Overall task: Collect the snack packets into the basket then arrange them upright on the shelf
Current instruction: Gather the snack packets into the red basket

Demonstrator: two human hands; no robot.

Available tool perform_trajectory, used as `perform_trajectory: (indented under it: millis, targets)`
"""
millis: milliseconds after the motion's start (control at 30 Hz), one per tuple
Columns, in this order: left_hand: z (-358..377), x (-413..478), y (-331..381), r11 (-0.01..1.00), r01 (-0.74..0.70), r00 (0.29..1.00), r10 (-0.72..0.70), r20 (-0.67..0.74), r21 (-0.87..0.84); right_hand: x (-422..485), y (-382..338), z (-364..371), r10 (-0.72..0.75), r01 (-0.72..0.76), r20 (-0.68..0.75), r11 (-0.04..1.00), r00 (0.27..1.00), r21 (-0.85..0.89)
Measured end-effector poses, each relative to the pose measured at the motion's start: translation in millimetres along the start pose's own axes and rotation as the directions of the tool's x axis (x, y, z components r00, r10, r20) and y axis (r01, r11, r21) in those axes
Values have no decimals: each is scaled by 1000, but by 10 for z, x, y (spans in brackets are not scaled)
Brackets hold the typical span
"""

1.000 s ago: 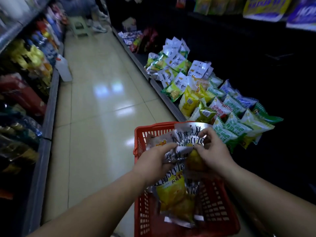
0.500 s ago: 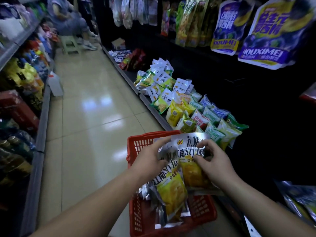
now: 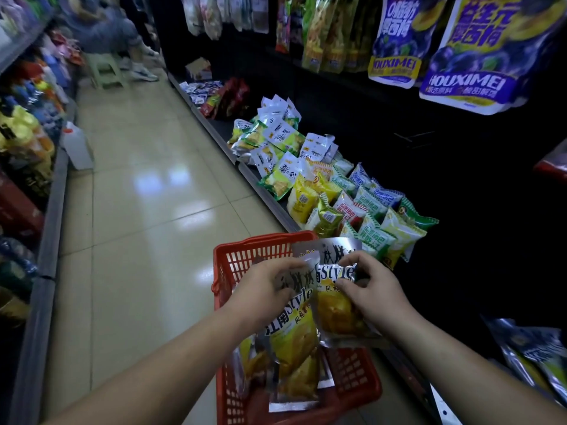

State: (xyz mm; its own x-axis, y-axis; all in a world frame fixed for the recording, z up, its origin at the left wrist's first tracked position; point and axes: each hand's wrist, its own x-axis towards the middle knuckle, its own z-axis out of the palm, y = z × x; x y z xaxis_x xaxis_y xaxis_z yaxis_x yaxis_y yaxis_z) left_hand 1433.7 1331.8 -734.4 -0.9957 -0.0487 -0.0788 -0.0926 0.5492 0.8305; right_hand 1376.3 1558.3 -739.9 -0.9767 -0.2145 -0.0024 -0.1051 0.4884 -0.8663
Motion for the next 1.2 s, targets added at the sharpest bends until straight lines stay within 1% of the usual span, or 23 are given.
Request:
perform_trajectory:
  millis: [100, 200, 267, 333, 433, 500, 567, 633, 700, 800, 867, 1000, 1100, 1133, 1167, 1200]
  targets:
    - [22, -2, 86, 997, -45, 999, 46, -4, 64, -16, 23, -73, 2, -2, -11, 1000, 1000, 16]
    - [82, -11, 216, 991, -85, 996, 84, 12, 108, -63, 77, -215, 42, -41, -22, 998, 999, 42]
    - [143, -18, 369, 989, -100, 995, 98, 22, 106, -105, 172, -373, 74, -73, -29, 997, 997, 35]
    - [259, -10, 574, 990, -118, 993, 116, 26, 76, -174, 287, -592, 101, -99, -66, 995, 993, 29]
    - [578, 33, 927, 991, -137, 991, 137, 6, 11, -332, 507, -1008, 162, -162, -177, 987, 971, 17]
    - [867, 47, 1148, 987, -151, 988, 152, 19, -54, -485, 661, -1328, 221, -226, -261, 974, 940, 13]
    - [1168, 2, 1367, 978, -162, 983, 172, 68, -128, -726, 856, -1678, 285, -299, -338, 954, 897, 11]
    - [1472, -91, 1568, 972, -190, 968, 209, 140, -141, -1064, 1044, -2017, 359, -371, -395, 927, 846, 50]
    - [1788, -181, 1735, 961, -206, 952, 240, 190, -183, -1422, 1238, -2317, 428, -435, -465, 895, 775, 99]
    - [2310, -274, 2012, 938, -266, 926, 313, 210, -222, -1928, 1491, -2704, 505, -526, -590, 837, 630, 154]
    - [2674, -329, 2207, 925, -297, 914, 347, 208, -239, -2223, 1648, -2930, 554, -566, -627, 797, 547, 210]
    - [3339, -486, 2624, 908, -243, 899, 344, 272, -342, -2745, 1842, -3323, 566, -575, -716, 769, 408, 280]
    - [3724, -622, 2992, 880, -214, 893, 352, 280, -424, -3026, 1885, -3575, 565, -475, -751, 793, 340, 382]
    - [3818, -667, 3124, 861, -207, 896, 357, 262, -465, -3103, 1883, -3643, 577, -436, -758, 792, 304, 428]
    - [3897, -719, 3254, 838, -184, 905, 349, 244, -513, -3182, 1896, -3713, 596, -423, -763, 776, 250, 468]
    - [3976, -770, 3357, 815, -146, 922, 318, 221, -561, -3251, 1931, -3778, 621, -452, -762, 741, 182, 496]
